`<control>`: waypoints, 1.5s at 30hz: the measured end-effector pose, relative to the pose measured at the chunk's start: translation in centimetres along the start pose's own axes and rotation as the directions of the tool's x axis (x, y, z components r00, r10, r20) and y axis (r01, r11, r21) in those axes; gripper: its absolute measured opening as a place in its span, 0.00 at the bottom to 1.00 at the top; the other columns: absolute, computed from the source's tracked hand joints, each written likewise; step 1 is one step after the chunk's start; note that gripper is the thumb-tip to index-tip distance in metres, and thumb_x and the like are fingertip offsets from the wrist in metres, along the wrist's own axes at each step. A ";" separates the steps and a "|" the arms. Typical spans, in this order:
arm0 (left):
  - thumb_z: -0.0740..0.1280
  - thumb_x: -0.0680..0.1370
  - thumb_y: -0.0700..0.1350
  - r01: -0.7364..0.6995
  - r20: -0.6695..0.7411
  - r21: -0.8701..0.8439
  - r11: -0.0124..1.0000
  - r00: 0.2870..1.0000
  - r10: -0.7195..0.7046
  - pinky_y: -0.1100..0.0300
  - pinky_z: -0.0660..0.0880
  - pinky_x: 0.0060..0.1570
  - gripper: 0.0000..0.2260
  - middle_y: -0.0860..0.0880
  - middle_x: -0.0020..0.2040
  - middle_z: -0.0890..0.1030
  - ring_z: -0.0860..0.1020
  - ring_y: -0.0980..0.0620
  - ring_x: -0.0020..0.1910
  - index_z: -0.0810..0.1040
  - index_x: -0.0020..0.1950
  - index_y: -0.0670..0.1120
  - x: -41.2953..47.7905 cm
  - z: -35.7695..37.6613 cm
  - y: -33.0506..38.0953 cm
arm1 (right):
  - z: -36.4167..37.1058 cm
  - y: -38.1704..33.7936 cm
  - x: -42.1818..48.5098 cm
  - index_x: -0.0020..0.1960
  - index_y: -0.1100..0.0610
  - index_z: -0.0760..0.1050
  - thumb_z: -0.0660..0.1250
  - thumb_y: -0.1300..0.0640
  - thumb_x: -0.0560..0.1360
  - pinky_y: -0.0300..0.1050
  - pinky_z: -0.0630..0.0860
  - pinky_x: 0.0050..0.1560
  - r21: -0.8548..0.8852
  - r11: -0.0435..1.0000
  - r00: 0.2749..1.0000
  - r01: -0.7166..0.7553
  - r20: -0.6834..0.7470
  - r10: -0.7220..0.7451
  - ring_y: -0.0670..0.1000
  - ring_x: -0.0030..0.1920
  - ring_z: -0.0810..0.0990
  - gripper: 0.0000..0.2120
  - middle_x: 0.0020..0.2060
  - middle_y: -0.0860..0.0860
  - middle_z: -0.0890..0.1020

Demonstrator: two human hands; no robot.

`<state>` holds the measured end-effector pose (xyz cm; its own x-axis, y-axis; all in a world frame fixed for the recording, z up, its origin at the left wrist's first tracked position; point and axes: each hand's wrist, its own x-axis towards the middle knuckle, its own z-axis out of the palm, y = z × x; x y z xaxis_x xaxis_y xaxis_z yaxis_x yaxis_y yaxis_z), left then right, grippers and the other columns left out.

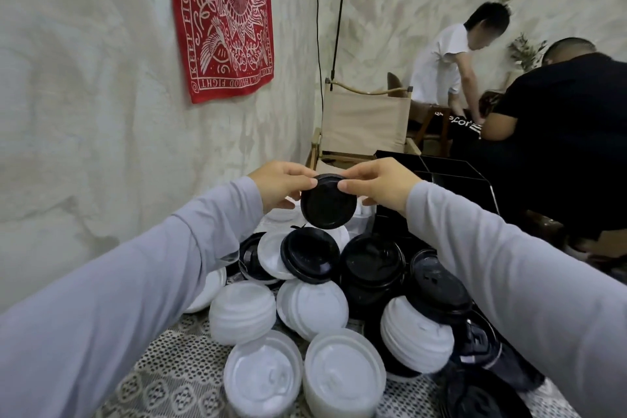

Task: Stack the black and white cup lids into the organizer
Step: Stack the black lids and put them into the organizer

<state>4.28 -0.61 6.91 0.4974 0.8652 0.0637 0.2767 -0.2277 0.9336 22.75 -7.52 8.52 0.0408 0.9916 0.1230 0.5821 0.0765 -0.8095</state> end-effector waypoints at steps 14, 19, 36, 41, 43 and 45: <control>0.64 0.78 0.40 0.076 0.016 -0.359 0.930 0.997 -0.075 0.62 0.76 0.42 0.12 0.45 0.48 0.80 0.79 0.52 0.42 0.76 0.62 0.44 -5.6 3.4 -1.0 | 2.6 1.4 -5.6 0.51 0.62 0.80 0.66 0.64 0.76 0.43 0.80 0.41 0.606 0.782 0.987 -0.145 0.032 0.158 0.50 0.38 0.82 0.06 0.40 0.55 0.83; 0.77 0.67 0.41 -0.158 0.084 -0.009 0.987 0.984 0.158 0.63 0.76 0.53 0.32 0.50 0.64 0.73 0.77 0.53 0.55 0.67 0.67 0.52 -7.5 4.1 -1.5 | 3.1 1.5 -6.8 0.53 0.64 0.79 0.65 0.62 0.77 0.43 0.81 0.41 0.628 0.762 0.982 -0.161 0.024 0.187 0.51 0.39 0.83 0.08 0.45 0.58 0.84; 0.81 0.60 0.41 -0.314 -0.023 0.286 0.905 0.942 0.334 0.78 0.65 0.53 0.38 0.54 0.58 0.72 0.71 0.57 0.59 0.66 0.64 0.50 -10.0 4.8 -4.4 | 6.0 2.8 -9.1 0.65 0.57 0.73 0.69 0.55 0.75 0.45 0.77 0.56 0.014 0.994 0.977 0.111 -0.184 -0.106 0.51 0.54 0.79 0.19 0.53 0.51 0.79; 0.71 0.50 0.60 -0.281 0.049 0.325 0.903 0.958 0.281 0.72 0.61 0.60 0.42 0.56 0.59 0.67 0.65 0.59 0.63 0.65 0.64 0.57 -10.4 3.6 -4.7 | 6.6 3.3 -9.9 0.73 0.55 0.63 0.76 0.54 0.68 0.36 0.62 0.67 -0.224 0.888 0.915 0.402 0.064 -0.398 0.38 0.66 0.63 0.37 0.66 0.44 0.66; 0.74 0.50 0.57 -0.281 0.069 0.213 0.936 0.960 0.272 0.71 0.65 0.59 0.40 0.61 0.58 0.70 0.70 0.62 0.60 0.66 0.60 0.61 -10.3 3.3 -4.9 | 7.0 3.5 -9.7 0.73 0.57 0.63 0.76 0.56 0.68 0.33 0.58 0.68 -0.328 0.820 0.878 0.470 0.075 -0.473 0.40 0.67 0.63 0.37 0.68 0.48 0.68; 0.76 0.49 0.51 -0.242 0.076 0.039 0.970 0.968 0.239 0.71 0.70 0.55 0.39 0.59 0.58 0.73 0.74 0.64 0.56 0.66 0.58 0.59 -10.3 3.1 -5.4 | 7.4 3.7 -9.6 0.73 0.56 0.64 0.74 0.56 0.68 0.31 0.57 0.67 -0.417 0.775 0.862 0.475 0.043 -0.505 0.44 0.68 0.65 0.36 0.68 0.50 0.69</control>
<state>0.23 -9.63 0.08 0.6103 0.7492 0.2574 0.1797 -0.4474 0.8761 18.54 -15.97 0.06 -0.2941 0.8207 0.4899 0.8092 0.4866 -0.3294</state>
